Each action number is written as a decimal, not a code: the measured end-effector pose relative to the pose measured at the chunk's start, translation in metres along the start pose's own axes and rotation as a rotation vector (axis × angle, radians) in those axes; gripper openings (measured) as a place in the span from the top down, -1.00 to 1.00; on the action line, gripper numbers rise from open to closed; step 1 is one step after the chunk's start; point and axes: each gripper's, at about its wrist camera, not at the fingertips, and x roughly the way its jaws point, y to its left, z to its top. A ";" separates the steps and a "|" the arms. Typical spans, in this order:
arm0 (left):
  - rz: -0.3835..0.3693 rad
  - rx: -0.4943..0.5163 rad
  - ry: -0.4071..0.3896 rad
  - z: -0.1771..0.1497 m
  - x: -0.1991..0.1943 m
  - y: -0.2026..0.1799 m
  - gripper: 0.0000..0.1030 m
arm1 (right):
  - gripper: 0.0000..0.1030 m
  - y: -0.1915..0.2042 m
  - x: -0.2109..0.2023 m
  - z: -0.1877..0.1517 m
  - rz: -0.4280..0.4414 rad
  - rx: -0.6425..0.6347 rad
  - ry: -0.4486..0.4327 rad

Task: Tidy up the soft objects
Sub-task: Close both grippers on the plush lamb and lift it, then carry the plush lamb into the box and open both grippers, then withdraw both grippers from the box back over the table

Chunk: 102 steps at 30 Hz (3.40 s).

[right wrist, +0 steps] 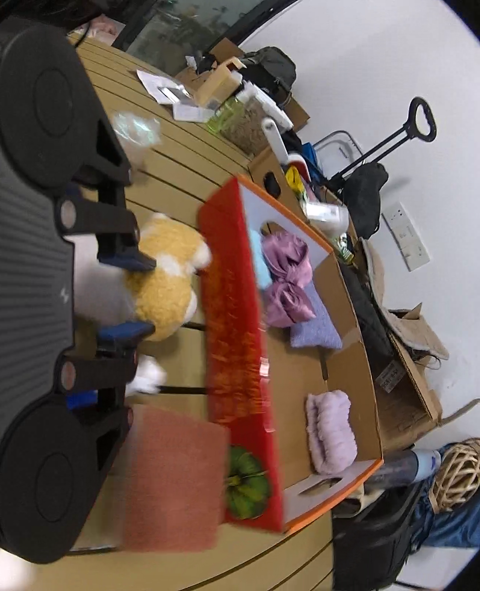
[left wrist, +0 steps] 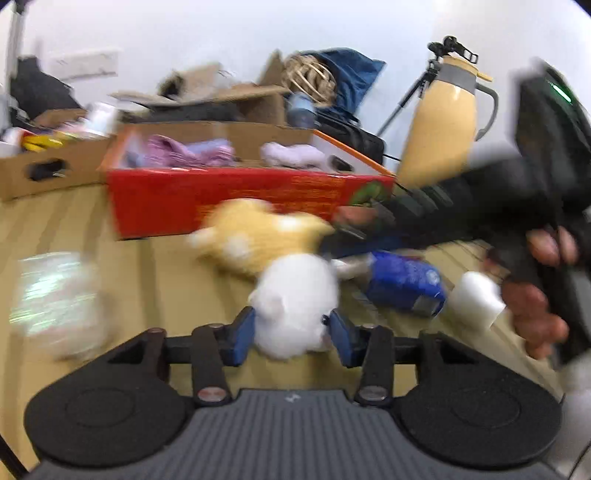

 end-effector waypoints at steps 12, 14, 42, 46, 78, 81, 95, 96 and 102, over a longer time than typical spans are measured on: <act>-0.058 -0.273 -0.055 0.005 -0.020 0.012 0.14 | 0.14 0.028 0.013 0.015 -0.075 -0.217 -0.082; -0.021 -0.272 -0.005 0.005 0.000 0.004 0.20 | 0.32 0.016 0.022 0.016 -0.078 -0.140 -0.049; -0.058 -0.374 -0.025 -0.011 0.002 0.006 -0.05 | 0.14 -0.045 -0.025 -0.076 0.204 0.251 -0.126; -0.068 -0.373 -0.080 0.001 -0.020 0.000 -0.04 | 0.23 -0.038 -0.036 -0.076 0.224 0.252 -0.146; -0.004 -0.228 0.051 0.212 0.158 0.044 -0.08 | 0.35 -0.117 0.088 0.158 -0.066 0.314 -0.108; 0.022 -0.184 -0.030 0.212 0.103 0.035 -0.29 | 0.35 -0.120 0.055 0.151 -0.004 0.367 -0.136; 0.258 0.063 -0.362 0.074 -0.125 -0.022 -0.77 | -0.19 -0.013 -0.161 0.024 0.036 -0.039 -0.308; 0.261 0.061 -0.366 0.060 -0.136 -0.025 -0.80 | -0.23 -0.004 -0.172 0.008 0.020 -0.075 -0.331; 0.298 -0.005 -0.397 -0.012 -0.192 -0.033 -0.94 | -0.61 0.044 -0.232 -0.083 -0.136 -0.260 -0.531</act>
